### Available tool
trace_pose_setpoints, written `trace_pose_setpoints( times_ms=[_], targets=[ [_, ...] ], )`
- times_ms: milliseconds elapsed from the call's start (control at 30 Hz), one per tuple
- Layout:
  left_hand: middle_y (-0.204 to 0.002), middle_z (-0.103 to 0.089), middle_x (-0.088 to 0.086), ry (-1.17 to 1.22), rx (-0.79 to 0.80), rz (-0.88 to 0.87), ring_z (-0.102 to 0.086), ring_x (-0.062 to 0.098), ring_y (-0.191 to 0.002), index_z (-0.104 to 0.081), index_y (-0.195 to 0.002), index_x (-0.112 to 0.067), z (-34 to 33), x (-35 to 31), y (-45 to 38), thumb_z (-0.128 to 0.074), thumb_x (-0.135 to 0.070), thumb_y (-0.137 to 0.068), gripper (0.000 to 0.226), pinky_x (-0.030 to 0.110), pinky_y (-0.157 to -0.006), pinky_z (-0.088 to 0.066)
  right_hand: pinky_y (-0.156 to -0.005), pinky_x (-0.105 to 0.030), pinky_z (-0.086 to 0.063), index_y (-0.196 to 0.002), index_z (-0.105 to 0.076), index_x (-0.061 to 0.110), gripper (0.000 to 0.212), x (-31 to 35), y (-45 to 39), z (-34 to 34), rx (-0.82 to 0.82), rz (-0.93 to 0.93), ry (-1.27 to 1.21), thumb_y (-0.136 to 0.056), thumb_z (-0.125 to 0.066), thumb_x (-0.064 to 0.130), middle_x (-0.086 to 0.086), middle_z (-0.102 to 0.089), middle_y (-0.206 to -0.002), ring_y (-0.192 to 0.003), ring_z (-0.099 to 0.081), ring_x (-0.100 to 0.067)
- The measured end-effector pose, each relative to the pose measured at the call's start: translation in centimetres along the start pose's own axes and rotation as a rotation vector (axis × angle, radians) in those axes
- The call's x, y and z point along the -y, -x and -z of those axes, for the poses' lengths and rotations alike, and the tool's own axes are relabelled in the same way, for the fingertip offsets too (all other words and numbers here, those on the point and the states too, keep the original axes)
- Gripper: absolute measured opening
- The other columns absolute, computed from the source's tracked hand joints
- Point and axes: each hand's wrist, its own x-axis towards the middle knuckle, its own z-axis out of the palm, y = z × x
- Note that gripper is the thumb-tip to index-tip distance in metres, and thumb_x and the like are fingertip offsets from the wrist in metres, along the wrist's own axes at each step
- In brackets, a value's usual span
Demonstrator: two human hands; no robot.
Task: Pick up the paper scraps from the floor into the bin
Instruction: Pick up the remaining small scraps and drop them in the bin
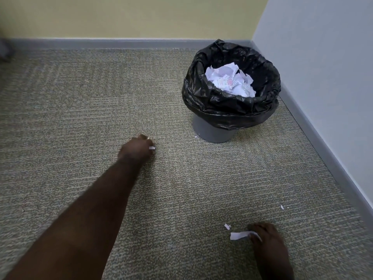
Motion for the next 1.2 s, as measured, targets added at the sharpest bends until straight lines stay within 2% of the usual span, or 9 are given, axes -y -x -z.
trace_pose_setpoints(
  times_ms=[300,400,533,700,767,833,900,1067,1200],
  targets=[
    [-0.121,-0.062,0.008,-0.141,-0.105,-0.066,-0.065,0.033,-0.101,-0.066,-0.114,-0.019,-0.6,-0.8,1.1,-0.050,-0.030,-0.097,0.026,0.039,-0.080,-0.055,-0.071,-0.022,-0.041,-0.074,-0.077,0.005,0.033,0.6,-0.3,1.0,0.146,-0.141,-0.032,-0.073,-0.051,0.026,-0.017,-0.070,-0.080,-0.082,-0.051,-0.015],
    [-0.117,-0.065,0.011,-0.077,-0.114,-0.036,-0.065,0.033,-0.102,-0.066,-0.114,-0.016,-0.9,-0.5,1.6,-0.045,-0.025,-0.097,0.029,0.040,-0.084,-0.055,-0.090,-0.009,-0.038,-0.077,-0.078,0.016,0.021,1.0,-0.7,2.1,0.225,-0.211,-0.068,-0.075,-0.058,0.022,-0.018,-0.071,-0.085,-0.085,-0.057,-0.014],
    [-0.103,-0.071,0.012,0.171,-0.256,0.059,-0.068,0.032,-0.092,-0.067,-0.109,-0.018,-0.3,0.4,2.8,-0.036,-0.042,-0.100,0.040,0.036,-0.078,-0.053,-0.082,-0.039,-0.050,-0.080,-0.076,0.022,0.012,1.9,-2.2,4.2,0.203,-0.386,-0.130,-0.074,-0.069,0.014,-0.021,-0.071,-0.091,-0.086,-0.070,-0.037],
    [-0.081,-0.072,0.014,0.318,-0.536,0.039,-0.066,0.032,-0.072,-0.074,-0.096,-0.015,5.0,-1.9,3.6,-0.050,-0.030,-0.100,0.028,0.029,-0.062,-0.040,-0.083,-0.039,-0.049,-0.096,-0.077,0.009,0.010,4.1,-8.9,9.0,-0.072,-0.423,-0.198,-0.086,-0.073,0.011,-0.014,-0.072,-0.100,-0.094,-0.067,-0.033],
    [-0.080,-0.074,0.012,0.355,-0.621,-0.011,-0.066,0.029,-0.069,-0.074,-0.101,-0.014,8.0,-3.7,3.7,-0.052,-0.030,-0.099,0.027,0.026,-0.062,-0.035,-0.080,-0.027,-0.048,-0.101,-0.075,0.008,0.015,5.4,-12.9,11.3,-0.160,-0.382,-0.239,-0.087,-0.071,0.013,-0.012,-0.070,-0.101,-0.091,-0.064,-0.021],
    [-0.085,-0.075,0.011,0.412,-0.680,-0.071,-0.067,0.026,-0.071,-0.074,-0.106,-0.015,10.8,-5.8,3.7,-0.052,-0.031,-0.099,0.028,0.026,-0.063,-0.041,-0.072,-0.002,-0.039,-0.106,-0.072,0.006,0.020,7.1,-16.9,13.7,-0.218,-0.330,-0.301,-0.090,-0.068,0.016,-0.007,-0.067,-0.103,-0.079,-0.053,0.005],
    [-0.095,-0.077,0.010,0.465,-0.737,-0.143,-0.070,0.022,-0.079,-0.073,-0.111,-0.014,13.2,-8.1,3.6,-0.054,-0.029,-0.099,0.028,0.023,-0.069,-0.046,-0.070,0.011,-0.029,-0.109,-0.071,0.004,0.021,8.8,-20.7,15.7,-0.309,-0.271,-0.386,-0.090,-0.068,0.014,-0.004,-0.063,-0.107,-0.081,-0.047,0.011],
    [-0.105,-0.076,0.007,0.551,-0.789,-0.292,-0.071,0.015,-0.081,-0.072,-0.115,-0.014,18.1,-13.8,2.3,-0.054,-0.024,-0.098,0.026,0.025,-0.079,-0.057,-0.083,0.005,-0.037,-0.106,-0.075,0.010,0.019,12.8,-29.4,17.8,-0.388,-0.130,-0.504,-0.088,-0.068,0.011,-0.004,-0.065,-0.114,-0.100,-0.058,-0.006],
    [-0.105,-0.077,0.006,0.508,-0.749,-0.299,-0.071,0.017,-0.087,-0.074,-0.112,-0.016,20.1,-17.9,0.1,-0.055,-0.023,-0.097,0.025,0.025,-0.078,-0.055,-0.060,0.010,-0.032,-0.104,-0.075,0.008,0.016,14.8,-33.9,17.3,-0.255,-0.167,-0.466,-0.091,-0.066,0.009,-0.002,-0.068,-0.101,-0.078,-0.057,-0.001]
  ],
)
